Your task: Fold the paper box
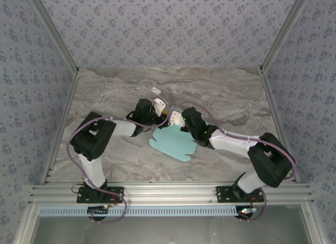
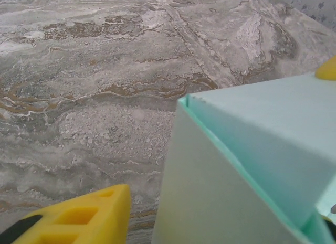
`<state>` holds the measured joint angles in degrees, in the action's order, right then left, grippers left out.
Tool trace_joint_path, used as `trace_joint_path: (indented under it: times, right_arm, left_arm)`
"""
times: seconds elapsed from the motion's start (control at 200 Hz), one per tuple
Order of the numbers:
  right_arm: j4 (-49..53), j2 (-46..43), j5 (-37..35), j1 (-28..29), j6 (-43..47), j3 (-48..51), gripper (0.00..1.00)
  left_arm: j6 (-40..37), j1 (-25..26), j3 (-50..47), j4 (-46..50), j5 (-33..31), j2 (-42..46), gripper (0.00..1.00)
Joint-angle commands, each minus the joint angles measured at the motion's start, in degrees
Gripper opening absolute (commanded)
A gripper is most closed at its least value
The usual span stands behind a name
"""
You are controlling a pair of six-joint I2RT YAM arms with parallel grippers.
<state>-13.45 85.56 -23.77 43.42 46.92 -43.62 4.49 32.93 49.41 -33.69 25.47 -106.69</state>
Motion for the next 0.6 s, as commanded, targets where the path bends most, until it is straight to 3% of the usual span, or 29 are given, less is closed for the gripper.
trace_joint_path:
  times: [0.0, 0.15, 0.395, 0.595]
  right_arm:
    - [1.6, 1.0, -1.8, 0.5, -0.2, -1.4, 0.00]
    - [1.4, 2.0, -2.6, 1.3, 0.1, -1.9, 0.00]
    - [2.2, 2.5, -2.2, 2.6, -1.9, -2.4, 0.00]
    - [2.7, 2.4, -1.6, 3.3, -3.7, -2.2, 0.00]
  left_arm:
    - [-0.7, 0.0, -1.0, -1.6, -4.3, 1.4, 0.39]
    - [0.3, 1.1, -1.6, -2.0, -11.2, 1.5, 0.29]
    - [4.6, 3.5, -1.0, -1.1, -29.4, 0.8, 0.22]
    - [8.1, 4.4, -0.3, -0.3, -38.4, -0.8, 0.15]
